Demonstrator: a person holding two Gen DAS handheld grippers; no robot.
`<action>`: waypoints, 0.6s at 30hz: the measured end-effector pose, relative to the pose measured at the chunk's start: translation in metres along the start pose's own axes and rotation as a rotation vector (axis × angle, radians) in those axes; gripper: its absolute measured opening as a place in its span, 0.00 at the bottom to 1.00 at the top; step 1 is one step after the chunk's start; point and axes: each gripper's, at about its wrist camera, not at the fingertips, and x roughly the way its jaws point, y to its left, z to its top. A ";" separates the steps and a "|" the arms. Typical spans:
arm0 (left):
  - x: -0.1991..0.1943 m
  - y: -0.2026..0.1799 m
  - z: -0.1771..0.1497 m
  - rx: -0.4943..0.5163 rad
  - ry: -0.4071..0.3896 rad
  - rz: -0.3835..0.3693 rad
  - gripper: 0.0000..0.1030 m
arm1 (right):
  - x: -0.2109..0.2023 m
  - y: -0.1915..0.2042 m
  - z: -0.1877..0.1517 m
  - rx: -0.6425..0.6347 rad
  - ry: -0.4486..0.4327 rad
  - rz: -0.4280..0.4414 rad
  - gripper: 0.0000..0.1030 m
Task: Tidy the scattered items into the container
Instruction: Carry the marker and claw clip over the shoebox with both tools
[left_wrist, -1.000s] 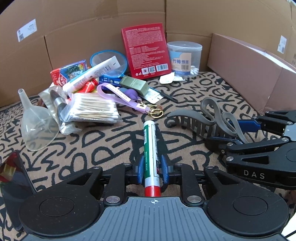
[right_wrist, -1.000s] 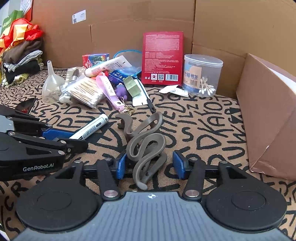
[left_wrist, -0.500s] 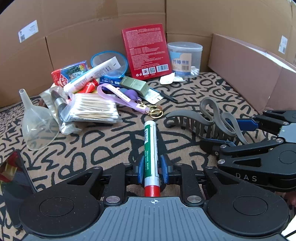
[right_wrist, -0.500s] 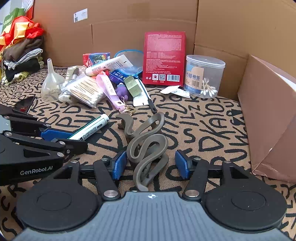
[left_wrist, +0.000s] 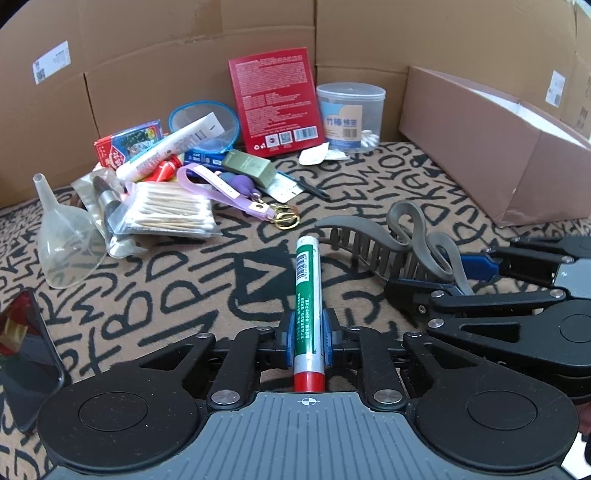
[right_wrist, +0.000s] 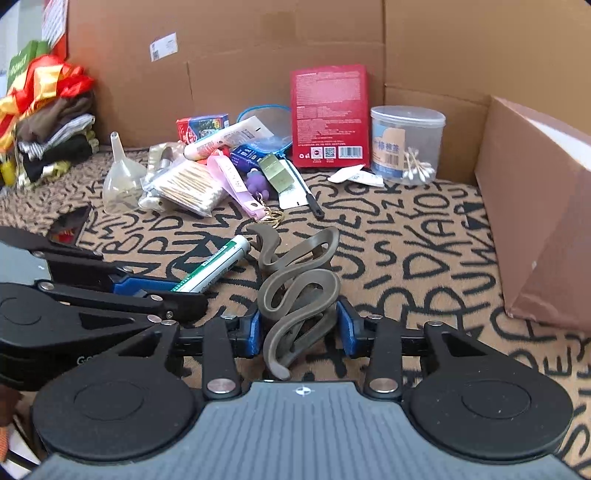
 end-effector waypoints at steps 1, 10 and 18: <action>-0.002 -0.002 0.000 0.000 -0.002 -0.005 0.11 | -0.002 -0.001 -0.001 0.010 0.000 0.001 0.44; -0.021 -0.026 0.018 0.032 -0.068 -0.030 0.11 | -0.033 -0.016 0.005 0.060 -0.082 -0.026 0.44; -0.037 -0.060 0.056 0.100 -0.173 -0.083 0.11 | -0.070 -0.048 0.025 0.100 -0.209 -0.104 0.44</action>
